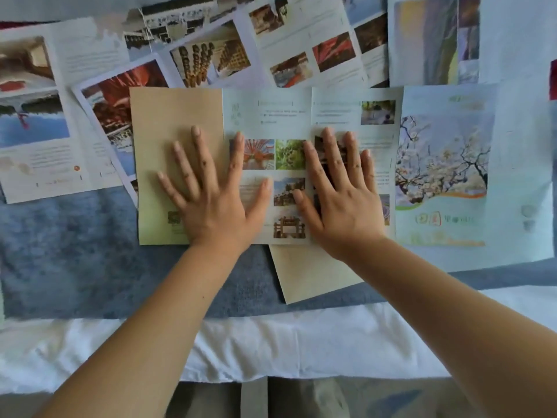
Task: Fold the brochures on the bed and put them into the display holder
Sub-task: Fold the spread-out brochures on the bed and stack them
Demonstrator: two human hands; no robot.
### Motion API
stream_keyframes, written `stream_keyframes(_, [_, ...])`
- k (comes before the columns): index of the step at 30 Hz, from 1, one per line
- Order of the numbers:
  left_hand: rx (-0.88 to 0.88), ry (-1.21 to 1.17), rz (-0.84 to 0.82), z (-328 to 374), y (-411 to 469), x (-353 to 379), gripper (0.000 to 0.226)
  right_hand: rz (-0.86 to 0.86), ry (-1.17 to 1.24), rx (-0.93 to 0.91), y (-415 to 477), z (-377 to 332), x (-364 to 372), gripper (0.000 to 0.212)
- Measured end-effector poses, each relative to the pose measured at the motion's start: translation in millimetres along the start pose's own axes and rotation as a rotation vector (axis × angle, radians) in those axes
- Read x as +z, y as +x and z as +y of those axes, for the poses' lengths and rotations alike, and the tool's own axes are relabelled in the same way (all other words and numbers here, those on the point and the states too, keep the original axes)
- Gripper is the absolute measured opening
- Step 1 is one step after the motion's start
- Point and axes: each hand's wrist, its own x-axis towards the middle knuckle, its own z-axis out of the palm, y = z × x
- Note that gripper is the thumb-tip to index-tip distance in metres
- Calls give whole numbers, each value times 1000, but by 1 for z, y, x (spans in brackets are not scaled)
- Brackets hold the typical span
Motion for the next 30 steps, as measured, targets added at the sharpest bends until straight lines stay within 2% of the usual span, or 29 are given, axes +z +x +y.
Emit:
stream_keyframes(4, [20, 25, 17, -26, -2, 4, 77, 11, 0, -43, 3, -7, 1, 66])
stream_keyframes(10, [-68, 41, 8, -96, -18, -3, 79, -41, -34, -175, 10, -15, -1, 67])
stream_keyframes(17, [-167, 29, 12, -151, -34, -11, 90, -32, -51, -193, 18, -50, 7, 69])
stream_keyframes(22, [-269, -151, 55, -172, -39, -20, 100, -10, -68, -214, 20, -82, 21, 83])
stream_keyframes(30, [-242, -443, 50, -164, -40, -42, 92, -38, -110, -295, 32, -110, 30, 77])
